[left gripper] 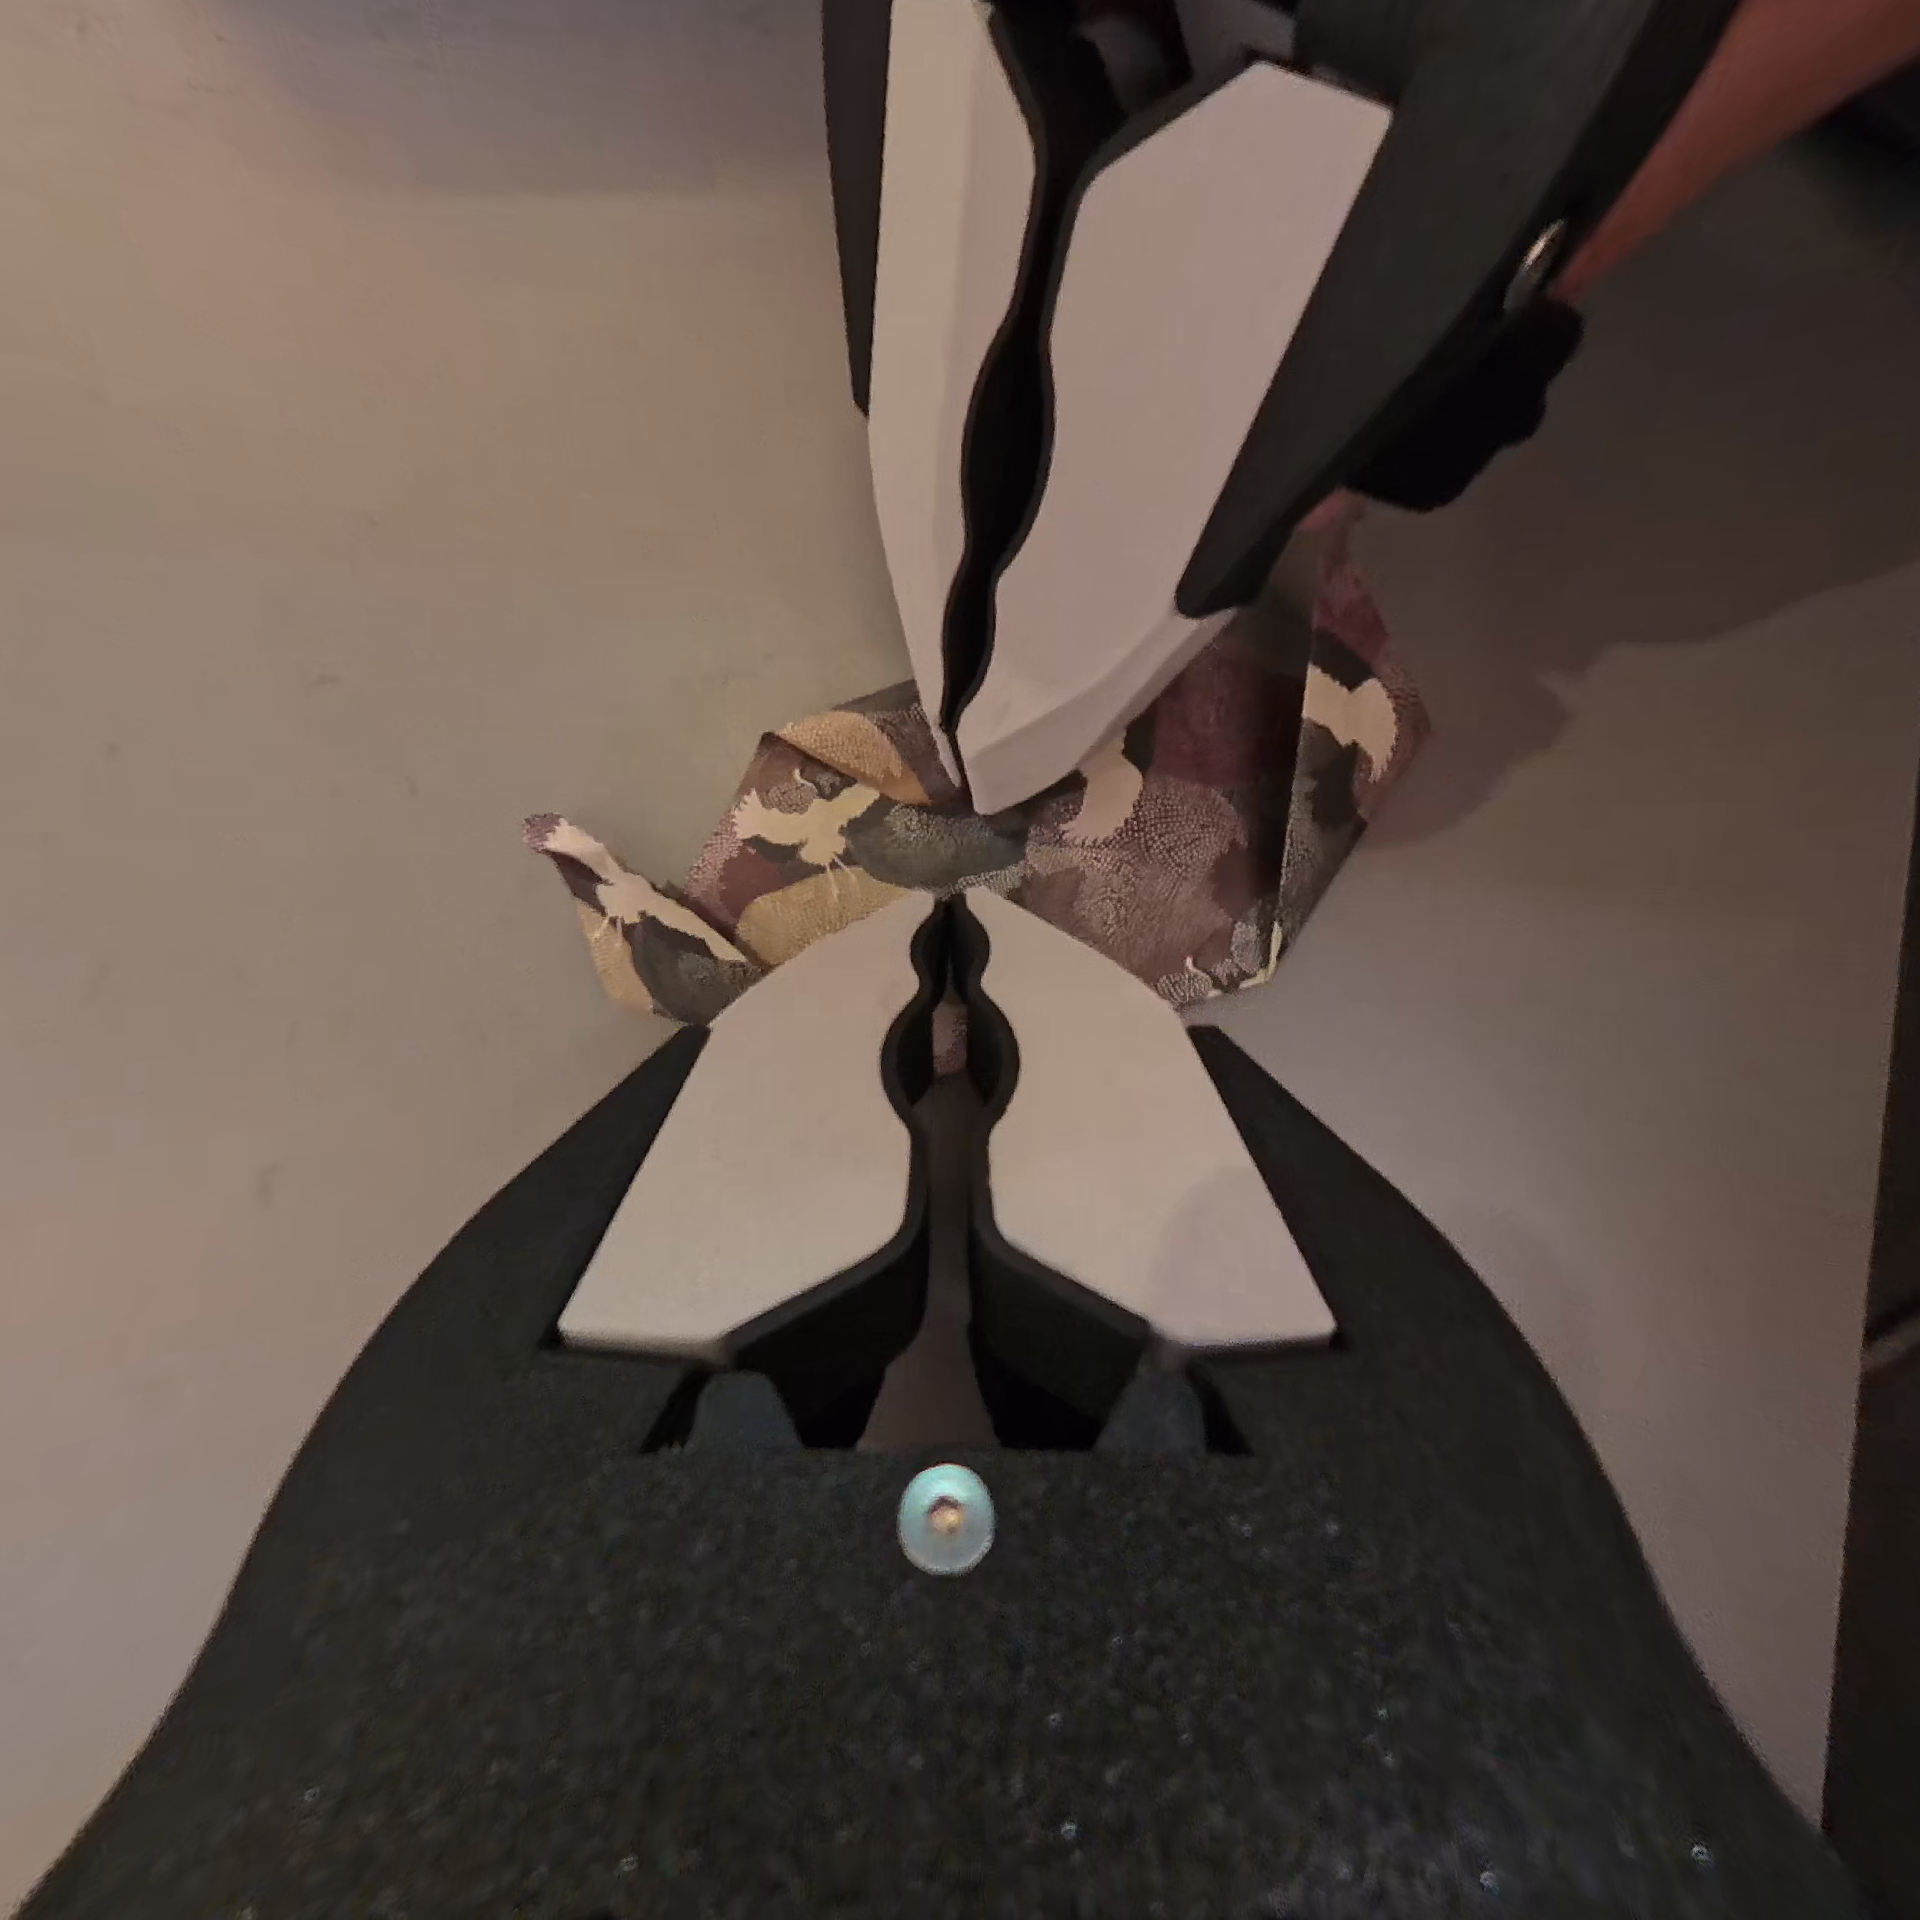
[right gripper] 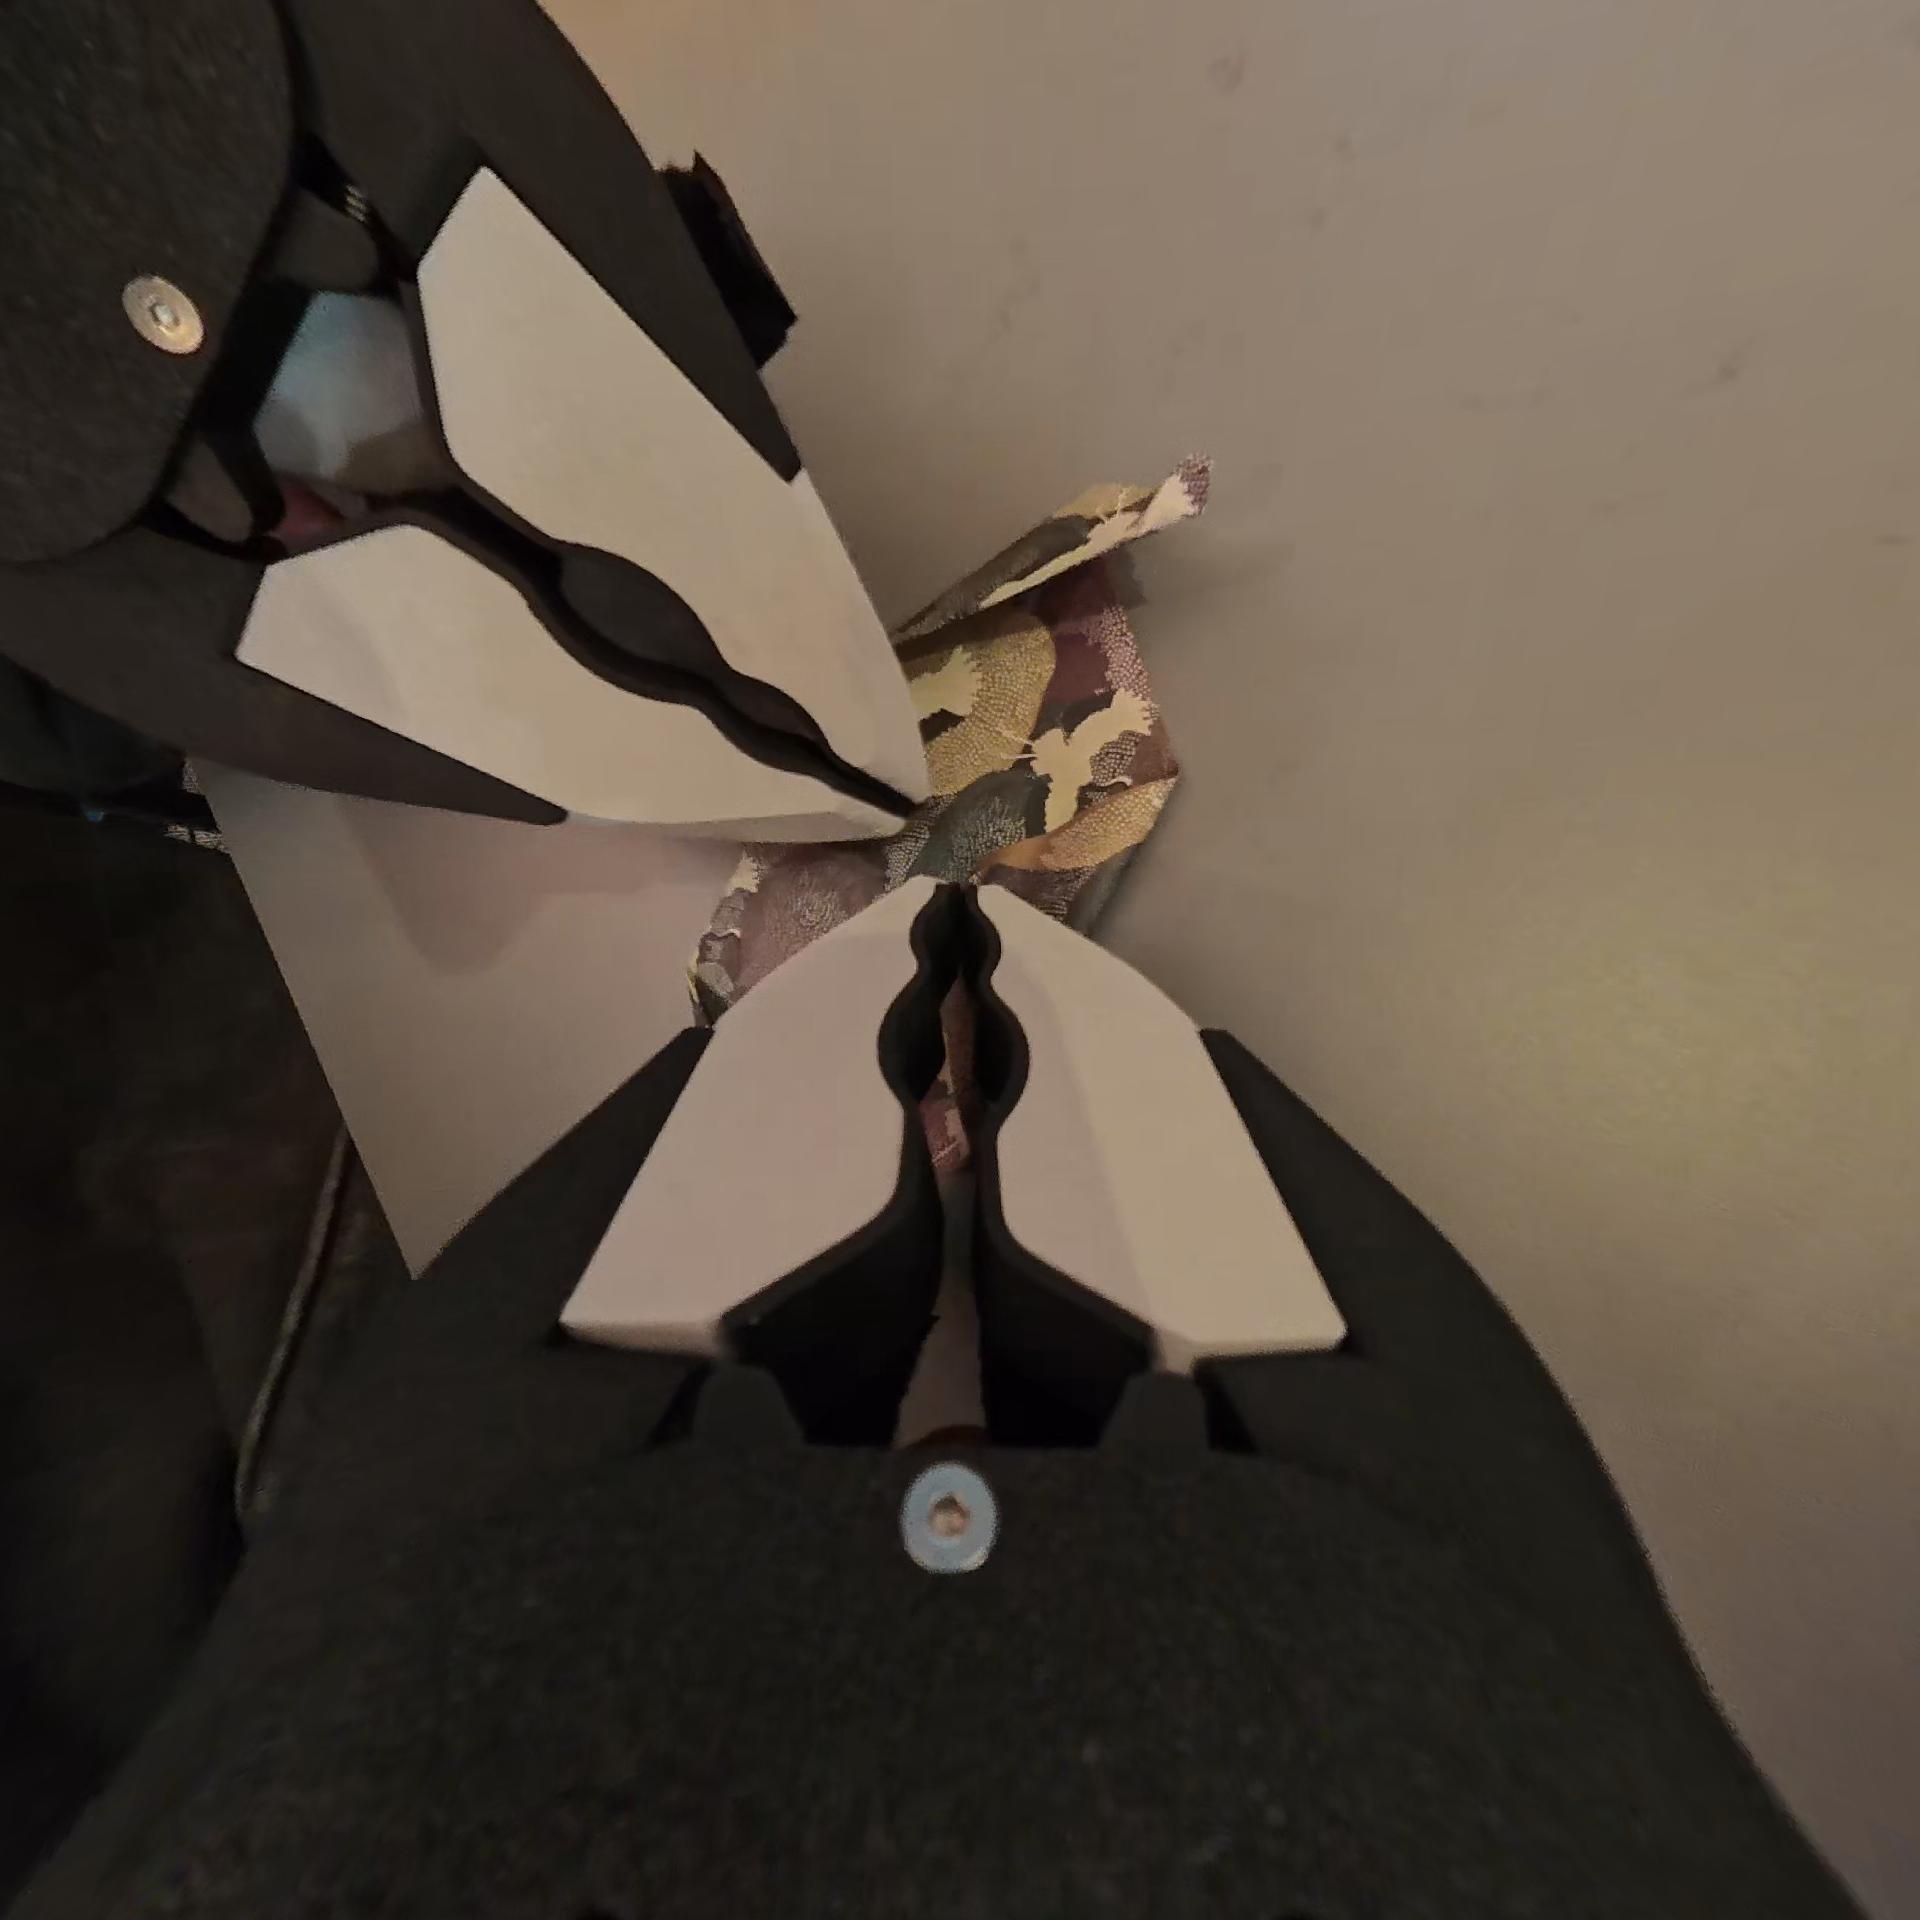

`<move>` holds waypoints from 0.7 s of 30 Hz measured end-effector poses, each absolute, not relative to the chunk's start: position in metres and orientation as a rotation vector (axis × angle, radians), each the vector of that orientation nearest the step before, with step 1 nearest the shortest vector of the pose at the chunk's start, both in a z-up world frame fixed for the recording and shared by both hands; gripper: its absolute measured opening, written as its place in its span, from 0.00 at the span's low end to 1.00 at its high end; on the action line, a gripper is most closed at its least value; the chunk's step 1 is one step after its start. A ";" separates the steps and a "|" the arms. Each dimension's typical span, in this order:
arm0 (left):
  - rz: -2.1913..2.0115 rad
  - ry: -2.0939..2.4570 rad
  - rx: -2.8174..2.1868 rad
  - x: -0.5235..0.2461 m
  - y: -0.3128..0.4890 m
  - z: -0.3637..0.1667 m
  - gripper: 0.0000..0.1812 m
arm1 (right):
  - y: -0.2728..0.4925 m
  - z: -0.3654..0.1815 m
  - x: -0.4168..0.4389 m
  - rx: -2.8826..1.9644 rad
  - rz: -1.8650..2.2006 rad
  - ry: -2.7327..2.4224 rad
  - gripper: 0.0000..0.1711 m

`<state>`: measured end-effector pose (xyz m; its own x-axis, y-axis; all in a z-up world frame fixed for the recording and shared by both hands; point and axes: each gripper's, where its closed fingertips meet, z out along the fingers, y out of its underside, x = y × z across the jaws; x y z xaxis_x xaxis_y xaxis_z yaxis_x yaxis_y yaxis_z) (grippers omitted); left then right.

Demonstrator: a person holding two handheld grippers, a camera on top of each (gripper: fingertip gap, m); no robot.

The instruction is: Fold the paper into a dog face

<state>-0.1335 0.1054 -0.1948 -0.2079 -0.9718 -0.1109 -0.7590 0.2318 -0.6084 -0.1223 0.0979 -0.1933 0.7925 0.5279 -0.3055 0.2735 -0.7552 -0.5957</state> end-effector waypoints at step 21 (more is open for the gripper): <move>-0.685 2.005 -1.664 -0.133 0.104 -0.195 0.00 | 0.096 -0.194 -0.133 -2.428 0.523 -0.672 0.00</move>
